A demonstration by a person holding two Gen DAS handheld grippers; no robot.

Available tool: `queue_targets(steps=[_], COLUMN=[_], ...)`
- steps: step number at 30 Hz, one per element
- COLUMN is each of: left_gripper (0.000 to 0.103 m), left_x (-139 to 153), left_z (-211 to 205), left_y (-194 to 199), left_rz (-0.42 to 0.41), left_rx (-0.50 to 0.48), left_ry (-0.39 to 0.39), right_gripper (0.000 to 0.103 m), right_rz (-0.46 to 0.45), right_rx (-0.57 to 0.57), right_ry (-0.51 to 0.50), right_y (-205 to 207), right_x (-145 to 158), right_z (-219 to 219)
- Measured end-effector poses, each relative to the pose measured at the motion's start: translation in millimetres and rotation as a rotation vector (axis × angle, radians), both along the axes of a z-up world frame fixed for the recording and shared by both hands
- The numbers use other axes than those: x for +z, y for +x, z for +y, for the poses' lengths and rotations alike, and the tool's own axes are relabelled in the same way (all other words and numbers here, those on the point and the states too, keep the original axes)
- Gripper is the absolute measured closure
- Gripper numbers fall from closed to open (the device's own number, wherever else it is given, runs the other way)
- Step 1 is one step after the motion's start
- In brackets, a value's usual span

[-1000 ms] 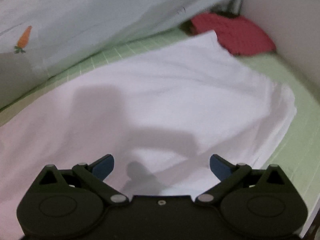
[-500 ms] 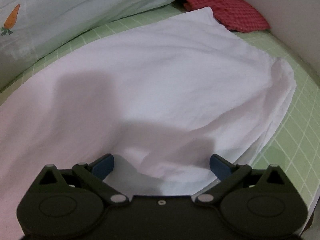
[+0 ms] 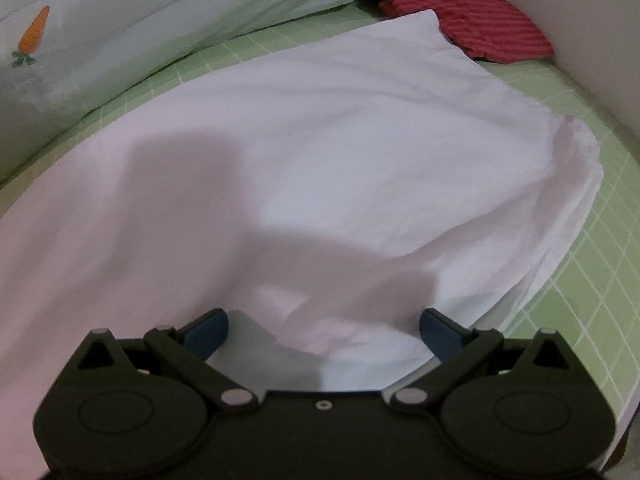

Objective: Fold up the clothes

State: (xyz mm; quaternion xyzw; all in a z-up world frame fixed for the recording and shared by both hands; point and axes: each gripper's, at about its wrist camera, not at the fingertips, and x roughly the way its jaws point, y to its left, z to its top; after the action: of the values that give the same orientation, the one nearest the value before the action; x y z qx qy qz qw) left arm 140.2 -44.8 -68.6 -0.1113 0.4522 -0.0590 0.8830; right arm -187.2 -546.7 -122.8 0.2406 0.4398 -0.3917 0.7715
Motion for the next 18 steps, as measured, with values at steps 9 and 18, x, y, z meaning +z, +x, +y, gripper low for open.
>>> queue_targets(steps=[9,18], left_gripper=[0.078,0.082], left_x=[83.1,77.7], left_z=[-78.7,-206.3], left_y=[-36.7,-98.8], left_rz=[-0.245,-0.242], left_rx=[-0.143,-0.305], left_ry=[-0.005,-0.066], right_gripper=[0.000,0.000], right_rz=[-0.094,-0.143], right_rx=[0.028,0.045], right_ry=[-0.097,-0.094], right_y=[-35.3,-73.2], right_x=[26.2,39.3], right_z=[-26.3,-84.3])
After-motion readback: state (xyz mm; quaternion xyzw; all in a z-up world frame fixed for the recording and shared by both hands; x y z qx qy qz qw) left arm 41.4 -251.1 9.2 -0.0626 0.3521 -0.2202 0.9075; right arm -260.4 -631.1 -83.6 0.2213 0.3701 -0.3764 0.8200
